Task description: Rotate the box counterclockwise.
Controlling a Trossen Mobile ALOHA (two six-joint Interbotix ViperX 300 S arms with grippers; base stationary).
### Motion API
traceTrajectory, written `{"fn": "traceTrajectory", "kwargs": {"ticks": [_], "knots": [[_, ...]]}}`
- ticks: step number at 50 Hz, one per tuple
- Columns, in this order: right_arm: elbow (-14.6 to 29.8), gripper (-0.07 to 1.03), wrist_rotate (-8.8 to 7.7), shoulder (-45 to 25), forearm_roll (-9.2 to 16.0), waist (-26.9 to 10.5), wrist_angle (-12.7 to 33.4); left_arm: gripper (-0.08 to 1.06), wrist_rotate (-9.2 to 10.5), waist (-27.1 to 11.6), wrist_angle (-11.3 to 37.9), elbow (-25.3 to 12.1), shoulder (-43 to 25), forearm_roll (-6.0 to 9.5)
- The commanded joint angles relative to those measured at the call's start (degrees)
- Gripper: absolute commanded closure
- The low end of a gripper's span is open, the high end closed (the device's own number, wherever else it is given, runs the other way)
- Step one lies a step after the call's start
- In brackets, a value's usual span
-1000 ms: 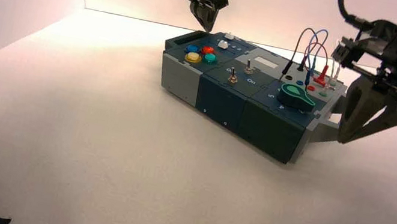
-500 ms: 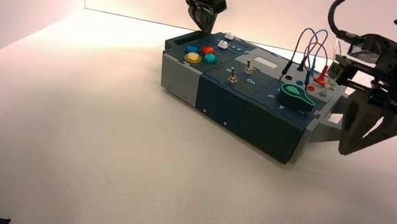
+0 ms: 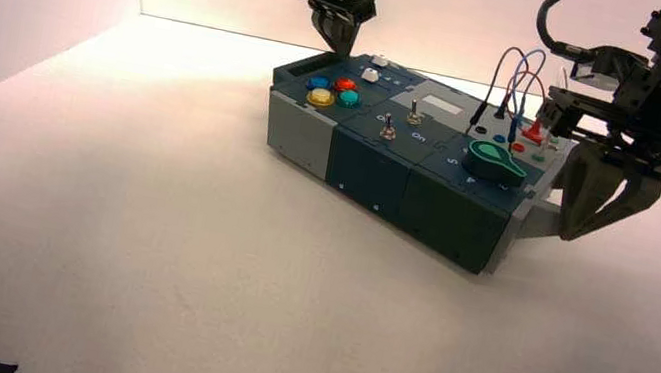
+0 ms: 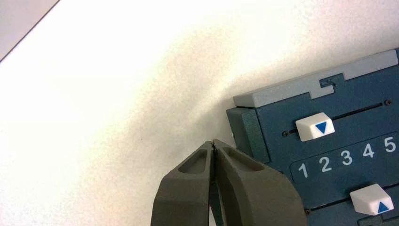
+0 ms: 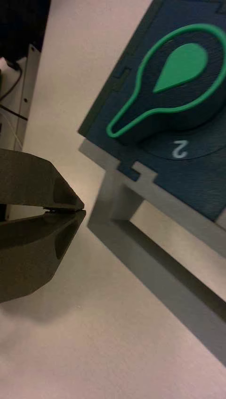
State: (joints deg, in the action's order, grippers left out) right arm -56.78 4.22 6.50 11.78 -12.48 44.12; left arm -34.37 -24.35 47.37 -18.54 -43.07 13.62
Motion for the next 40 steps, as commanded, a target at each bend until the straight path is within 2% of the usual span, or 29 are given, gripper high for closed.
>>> {"fn": "traceTrajectory", "kwargs": {"ticks": [1, 33, 40], "knots": [[1.49, 0.98, 0.18, 0.35, -0.97, -0.18, -1.23, 1.01, -0.09, -0.09, 0.44, 1.32, 2.64, -0.35], [2.29, 0.98, -0.09, 0.35, -5.71, -0.26, -6.94, 1.01, -0.09, 3.78, -0.53, 8.79, 6.68, -0.62], [2.11, 0.98, -0.26, 0.09, -6.33, -0.26, -9.14, 1.01, -0.09, 3.87, -1.85, 11.6, 8.09, -0.62]]}}
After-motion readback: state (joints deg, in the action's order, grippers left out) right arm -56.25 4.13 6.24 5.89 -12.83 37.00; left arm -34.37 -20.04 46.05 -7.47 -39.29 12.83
